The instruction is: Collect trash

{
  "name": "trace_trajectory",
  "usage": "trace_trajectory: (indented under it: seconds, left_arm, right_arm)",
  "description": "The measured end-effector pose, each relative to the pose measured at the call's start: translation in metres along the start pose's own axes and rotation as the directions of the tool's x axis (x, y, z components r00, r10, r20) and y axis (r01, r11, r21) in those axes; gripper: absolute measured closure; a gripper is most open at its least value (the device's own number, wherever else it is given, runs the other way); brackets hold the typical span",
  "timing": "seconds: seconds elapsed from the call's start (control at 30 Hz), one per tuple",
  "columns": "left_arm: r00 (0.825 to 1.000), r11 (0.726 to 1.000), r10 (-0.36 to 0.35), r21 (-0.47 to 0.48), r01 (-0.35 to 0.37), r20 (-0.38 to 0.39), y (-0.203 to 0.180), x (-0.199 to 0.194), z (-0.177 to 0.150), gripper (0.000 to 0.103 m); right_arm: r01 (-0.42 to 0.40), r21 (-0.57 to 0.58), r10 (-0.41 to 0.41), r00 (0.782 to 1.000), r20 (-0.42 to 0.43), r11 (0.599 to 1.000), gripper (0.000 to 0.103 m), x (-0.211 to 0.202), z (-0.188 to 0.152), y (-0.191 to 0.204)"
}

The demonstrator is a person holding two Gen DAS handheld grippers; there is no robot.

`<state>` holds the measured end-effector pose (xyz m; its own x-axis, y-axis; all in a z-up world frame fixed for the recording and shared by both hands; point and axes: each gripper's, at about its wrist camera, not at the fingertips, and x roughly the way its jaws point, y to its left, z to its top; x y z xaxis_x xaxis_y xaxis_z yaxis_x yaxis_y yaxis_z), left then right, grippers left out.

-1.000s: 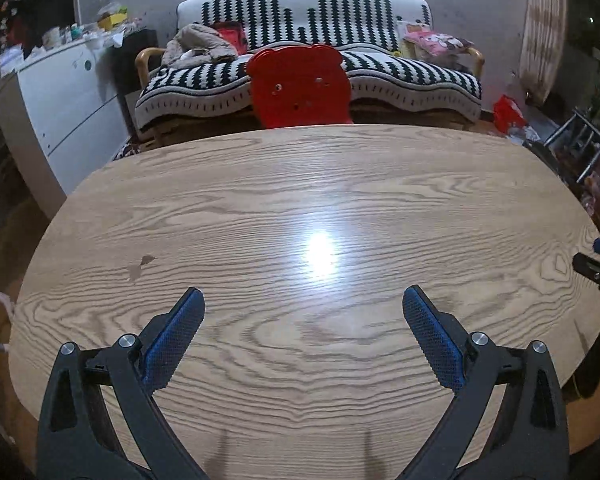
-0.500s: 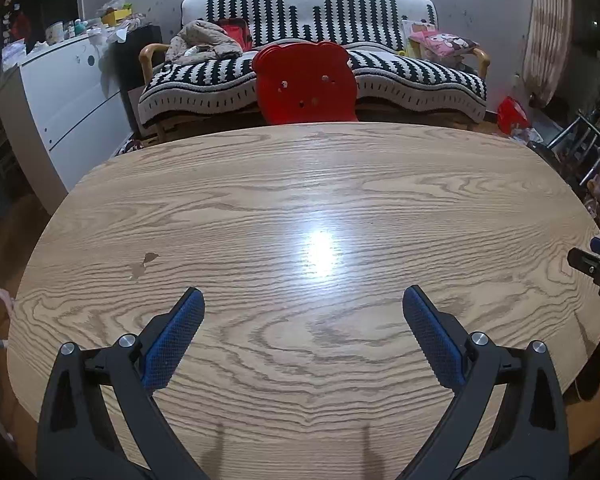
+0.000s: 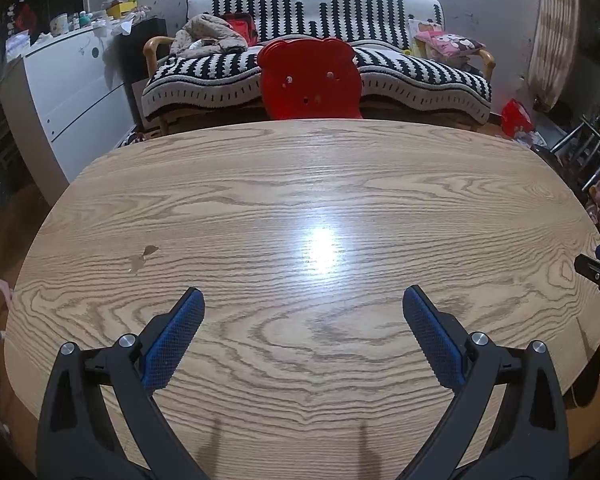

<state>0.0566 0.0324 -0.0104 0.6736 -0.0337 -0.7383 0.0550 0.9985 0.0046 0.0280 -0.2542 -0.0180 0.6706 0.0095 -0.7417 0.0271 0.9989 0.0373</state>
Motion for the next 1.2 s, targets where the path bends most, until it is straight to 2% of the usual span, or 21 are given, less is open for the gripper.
trace_trajectory:
  seconds: [1.2]
  left_arm:
    - [1.000, 1.000, -0.004, -0.021, 0.003, -0.021, 0.0068, 0.0029, -0.0027, 0.007]
  right_arm:
    - [0.005, 0.003, -0.005, 1.000, -0.001, 1.000, 0.010, -0.0022, -0.0011, -0.0027]
